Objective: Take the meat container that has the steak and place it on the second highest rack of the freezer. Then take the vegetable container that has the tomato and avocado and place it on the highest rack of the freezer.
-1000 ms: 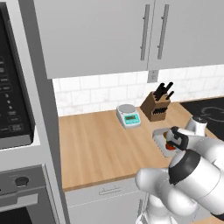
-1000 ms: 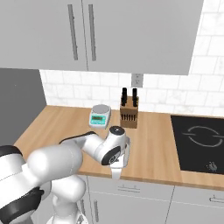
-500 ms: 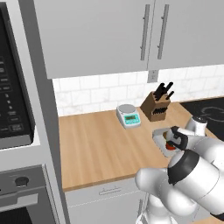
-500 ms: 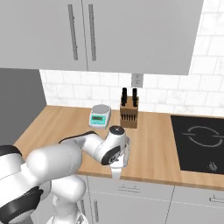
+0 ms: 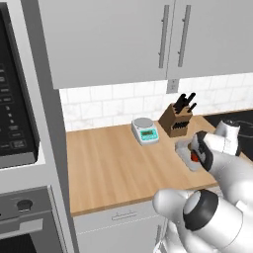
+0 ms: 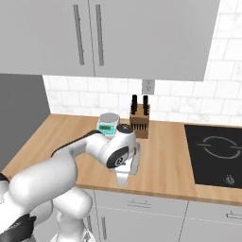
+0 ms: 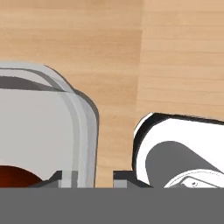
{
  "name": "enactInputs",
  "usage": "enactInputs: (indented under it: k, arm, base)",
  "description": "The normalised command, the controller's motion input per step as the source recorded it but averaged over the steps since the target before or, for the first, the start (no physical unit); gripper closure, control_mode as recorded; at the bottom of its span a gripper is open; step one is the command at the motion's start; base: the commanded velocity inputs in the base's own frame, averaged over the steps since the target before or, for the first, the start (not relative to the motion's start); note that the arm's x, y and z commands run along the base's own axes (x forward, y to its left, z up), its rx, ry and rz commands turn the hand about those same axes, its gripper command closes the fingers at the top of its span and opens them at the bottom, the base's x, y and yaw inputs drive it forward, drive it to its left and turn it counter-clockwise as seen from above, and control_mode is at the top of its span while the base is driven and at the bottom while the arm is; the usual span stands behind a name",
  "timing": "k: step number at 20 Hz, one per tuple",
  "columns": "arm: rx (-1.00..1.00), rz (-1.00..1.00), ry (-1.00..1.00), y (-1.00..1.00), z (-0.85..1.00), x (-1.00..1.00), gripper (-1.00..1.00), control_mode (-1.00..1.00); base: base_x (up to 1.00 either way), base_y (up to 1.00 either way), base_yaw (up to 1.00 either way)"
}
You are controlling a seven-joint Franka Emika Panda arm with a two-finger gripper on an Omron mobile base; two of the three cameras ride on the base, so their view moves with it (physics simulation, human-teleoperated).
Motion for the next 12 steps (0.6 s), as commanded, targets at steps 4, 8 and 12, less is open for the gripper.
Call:
enactInputs:
  k: [4, 8, 12]
  arm:
    - [0.01, -0.11, 0.0, 0.2, 0.71, -0.29, 1.0, -1.0]
    - [0.01, -0.06, 0.0, 0.31, 0.69, -0.35, 1.0, -1.0]
    - [0.0, -0.01, 0.0, 0.57, 0.75, -0.26, 1.0, -1.0]
  base:
    - [0.0, 0.0, 0.0]
    - [0.0, 0.0, 0.0]
    - [0.0, 0.0, 0.0]
